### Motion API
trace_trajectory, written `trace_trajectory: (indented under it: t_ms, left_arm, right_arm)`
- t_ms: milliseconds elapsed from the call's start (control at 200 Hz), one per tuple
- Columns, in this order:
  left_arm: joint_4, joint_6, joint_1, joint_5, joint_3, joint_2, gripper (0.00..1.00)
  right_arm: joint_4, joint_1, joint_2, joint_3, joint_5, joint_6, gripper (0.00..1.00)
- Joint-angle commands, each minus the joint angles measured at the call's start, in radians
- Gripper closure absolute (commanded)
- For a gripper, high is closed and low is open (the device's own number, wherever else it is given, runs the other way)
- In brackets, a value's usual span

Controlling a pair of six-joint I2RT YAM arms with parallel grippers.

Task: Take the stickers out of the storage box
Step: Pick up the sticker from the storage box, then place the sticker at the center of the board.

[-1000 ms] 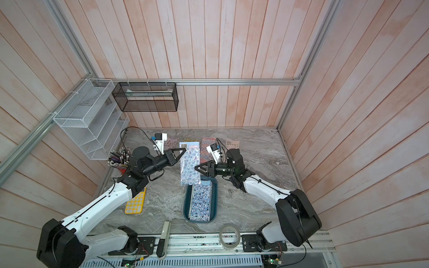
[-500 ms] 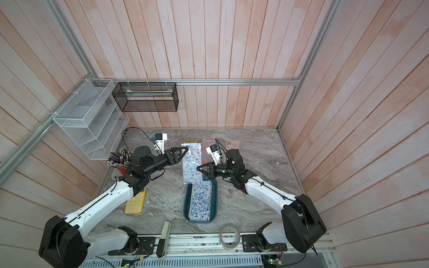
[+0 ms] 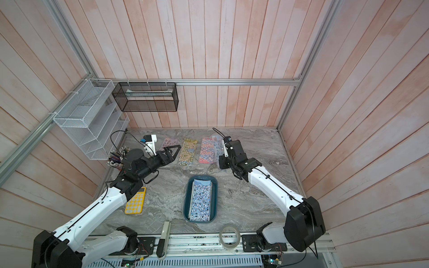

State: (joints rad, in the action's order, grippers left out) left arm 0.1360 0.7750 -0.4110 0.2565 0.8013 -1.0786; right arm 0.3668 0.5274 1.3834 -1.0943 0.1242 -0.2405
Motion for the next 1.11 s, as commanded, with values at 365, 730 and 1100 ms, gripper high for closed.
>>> trace_trajectory:
  t_ms: [365,730,1100]
  left_arm:
    - [-0.08,0.058,0.122,0.001,-0.093,0.126,0.0]
    - [-0.125,0.016,0.135,0.106,-0.036,0.042,0.04]
    - [-0.13,0.017,0.135,0.112,-0.025,-0.003,0.06]
  right_arm:
    - [0.133,-0.297,0.28,-0.259,0.239,0.084,1.0]
    - [0.204,-0.418,0.561,-0.422,0.083,0.137,1.0]
    - [0.232,-0.457,0.745,-0.533,0.099,0.18,1.0]
